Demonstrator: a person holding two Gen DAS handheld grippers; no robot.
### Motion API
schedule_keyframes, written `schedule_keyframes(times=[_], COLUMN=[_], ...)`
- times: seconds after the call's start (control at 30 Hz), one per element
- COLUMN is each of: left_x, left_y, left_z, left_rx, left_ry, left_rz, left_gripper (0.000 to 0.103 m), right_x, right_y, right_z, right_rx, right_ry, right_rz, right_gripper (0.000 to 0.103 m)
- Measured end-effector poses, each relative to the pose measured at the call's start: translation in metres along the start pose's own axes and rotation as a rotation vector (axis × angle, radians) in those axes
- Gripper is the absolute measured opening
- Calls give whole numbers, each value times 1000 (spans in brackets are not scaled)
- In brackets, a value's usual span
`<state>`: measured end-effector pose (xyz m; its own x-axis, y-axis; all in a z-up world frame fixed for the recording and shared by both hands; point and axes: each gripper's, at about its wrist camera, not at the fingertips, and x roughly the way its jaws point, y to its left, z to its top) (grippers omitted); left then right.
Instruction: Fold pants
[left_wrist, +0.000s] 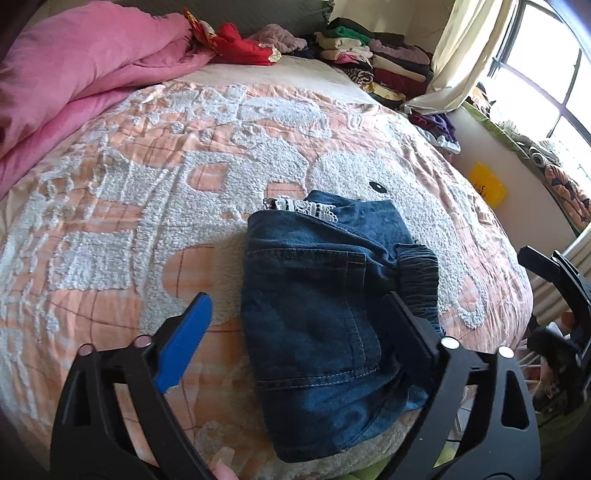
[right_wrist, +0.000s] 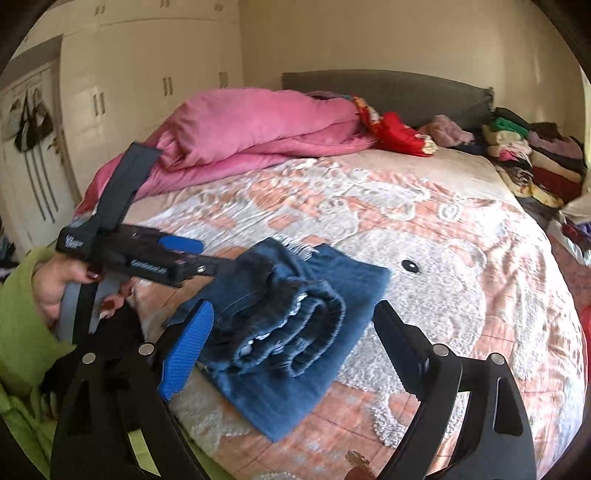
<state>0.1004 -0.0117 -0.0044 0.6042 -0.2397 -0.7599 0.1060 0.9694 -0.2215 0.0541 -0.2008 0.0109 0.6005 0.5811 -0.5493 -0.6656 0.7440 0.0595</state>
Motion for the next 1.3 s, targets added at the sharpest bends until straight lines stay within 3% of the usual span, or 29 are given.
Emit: schedule_keyframes(times=[0.3,0.6,0.97,1.2,1.27,1.3], left_x=[0,15,50,62,62,62], left_y=[4,9,7,4,2,2], left_z=[1,-2,-8,-9,-9,-9], left_rx=[-15,-47,-39,-22,-18,-19], left_ry=[-1,39,122,132,124,120], left_rz=[17,19,35,43,48,46], left_gripper=[93,93,93,93,93,88], right_x=[9,42,97,110,113,114], right_y=[-19,-45,-56,-56,-54,-53], right_z=[-7,-20,-39,-43,-43,-43], right_rx=[114,249,339,344,332,322], right_ry=[15,147,283,277,274,270], right_rz=[-57,-108,0,54,62,75], right_gripper=[88,88,72,72,67,63])
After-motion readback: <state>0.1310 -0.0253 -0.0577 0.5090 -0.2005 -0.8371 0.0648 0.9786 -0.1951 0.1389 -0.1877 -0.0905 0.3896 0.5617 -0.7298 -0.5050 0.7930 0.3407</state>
